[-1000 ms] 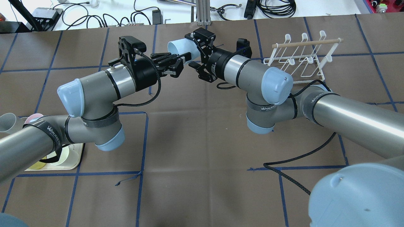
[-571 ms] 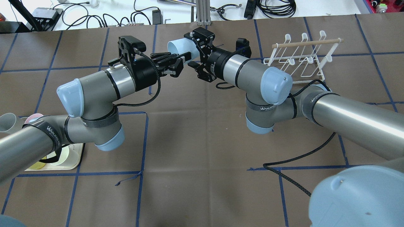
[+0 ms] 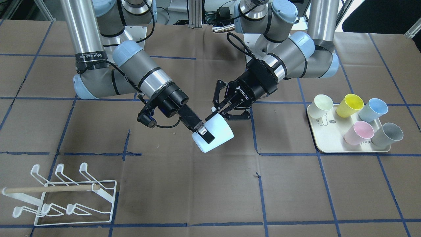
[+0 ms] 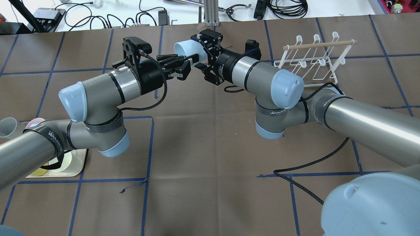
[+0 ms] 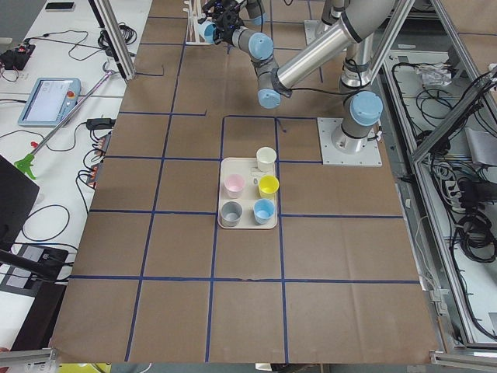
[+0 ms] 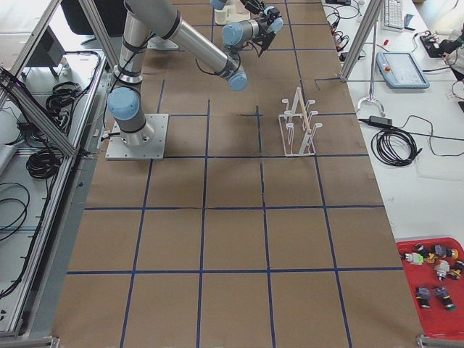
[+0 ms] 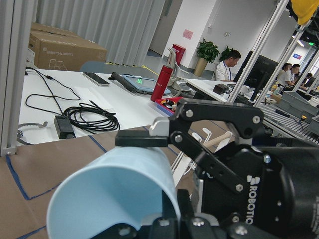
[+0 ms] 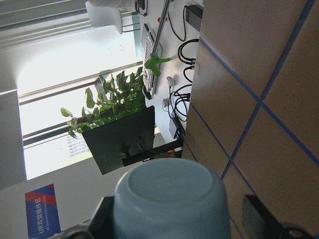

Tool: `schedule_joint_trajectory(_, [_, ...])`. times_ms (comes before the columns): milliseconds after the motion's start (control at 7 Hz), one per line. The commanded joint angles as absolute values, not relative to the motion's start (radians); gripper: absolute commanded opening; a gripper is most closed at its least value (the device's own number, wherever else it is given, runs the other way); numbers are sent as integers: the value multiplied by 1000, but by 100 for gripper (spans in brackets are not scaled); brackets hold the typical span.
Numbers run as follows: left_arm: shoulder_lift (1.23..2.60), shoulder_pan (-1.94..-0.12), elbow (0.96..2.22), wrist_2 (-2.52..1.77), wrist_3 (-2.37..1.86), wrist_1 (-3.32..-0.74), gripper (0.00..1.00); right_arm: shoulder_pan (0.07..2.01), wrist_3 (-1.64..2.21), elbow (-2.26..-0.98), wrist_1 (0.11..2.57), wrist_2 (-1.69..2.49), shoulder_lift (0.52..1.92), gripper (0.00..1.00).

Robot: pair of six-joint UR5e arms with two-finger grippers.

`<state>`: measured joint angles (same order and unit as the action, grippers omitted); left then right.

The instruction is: Transfer IKEA cup to right arm and place on rack

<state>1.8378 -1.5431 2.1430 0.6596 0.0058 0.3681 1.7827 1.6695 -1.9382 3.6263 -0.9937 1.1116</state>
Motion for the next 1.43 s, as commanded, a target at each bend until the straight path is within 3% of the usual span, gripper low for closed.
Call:
schedule_joint_trajectory(0, [1838, -1545, 2143, 660, 5, 368, 1, 1782, 1677, -1925, 3625, -996, 1112, 89])
schedule_joint_trajectory(286, [1833, -1545, 2141, 661, -18, 367, 6, 1782, 1692, -1924, 3625, -994, 1112, 85])
schedule_joint_trajectory(714, [1833, -1543, 2141, 661, -20, 367, 6, 1781, 1692, -1927, 3625, -991, 1112, 62])
schedule_joint_trajectory(1000, [1833, -1545, 2141, 661, -20, 368, 17, 1781, 1692, -1927, 3625, -982, 1112, 52])
schedule_joint_trajectory(1143, [1832, -1545, 2140, 663, -20, 368, 40, 1781, 1692, -1927, 3623, -979, 1112, 50])
schedule_joint_trajectory(1286, [1844, -1545, 2138, 670, -21, 368, 84, 1779, 1692, -1927, 3623, -977, 1112, 50])
